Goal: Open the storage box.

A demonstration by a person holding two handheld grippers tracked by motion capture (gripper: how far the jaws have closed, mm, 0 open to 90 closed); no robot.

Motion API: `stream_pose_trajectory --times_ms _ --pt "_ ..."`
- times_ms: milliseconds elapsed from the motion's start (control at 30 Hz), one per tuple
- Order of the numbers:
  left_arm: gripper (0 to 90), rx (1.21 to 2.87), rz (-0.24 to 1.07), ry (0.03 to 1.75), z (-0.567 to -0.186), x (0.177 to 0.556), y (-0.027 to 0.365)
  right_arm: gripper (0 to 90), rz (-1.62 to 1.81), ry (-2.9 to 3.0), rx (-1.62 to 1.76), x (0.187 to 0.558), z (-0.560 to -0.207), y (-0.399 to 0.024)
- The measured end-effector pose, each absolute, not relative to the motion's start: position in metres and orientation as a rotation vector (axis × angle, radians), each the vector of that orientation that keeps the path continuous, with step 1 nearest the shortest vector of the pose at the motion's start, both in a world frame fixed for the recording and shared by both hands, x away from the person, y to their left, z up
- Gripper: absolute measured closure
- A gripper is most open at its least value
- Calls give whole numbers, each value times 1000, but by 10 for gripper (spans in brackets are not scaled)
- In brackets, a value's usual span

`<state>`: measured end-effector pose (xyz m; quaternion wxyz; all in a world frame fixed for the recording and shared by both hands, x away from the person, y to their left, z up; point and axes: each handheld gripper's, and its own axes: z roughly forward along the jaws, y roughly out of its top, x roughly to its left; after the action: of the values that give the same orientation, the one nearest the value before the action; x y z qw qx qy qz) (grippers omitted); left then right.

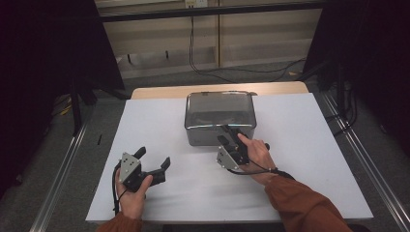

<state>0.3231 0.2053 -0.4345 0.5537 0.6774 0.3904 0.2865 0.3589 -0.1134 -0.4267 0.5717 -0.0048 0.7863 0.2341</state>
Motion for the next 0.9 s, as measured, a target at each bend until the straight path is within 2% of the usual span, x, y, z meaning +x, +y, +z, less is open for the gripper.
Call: stream_pose_trajectory --times_ms 167,200,467,600,900 --pt "35 1607 679 906 -434 323 204 620 507 1842 -35 359 -429 -112" --pt "35 1610 678 911 -435 323 204 657 487 1838 -48 359 -430 -112" --pt "35 1629 677 919 -436 324 202 707 438 1805 -74 360 -433 -113" --pt "35 1630 670 916 -436 324 202 765 421 1791 -91 359 -433 -112" --pt "38 1627 652 928 -437 327 202 776 418 1792 -102 359 -432 -112"
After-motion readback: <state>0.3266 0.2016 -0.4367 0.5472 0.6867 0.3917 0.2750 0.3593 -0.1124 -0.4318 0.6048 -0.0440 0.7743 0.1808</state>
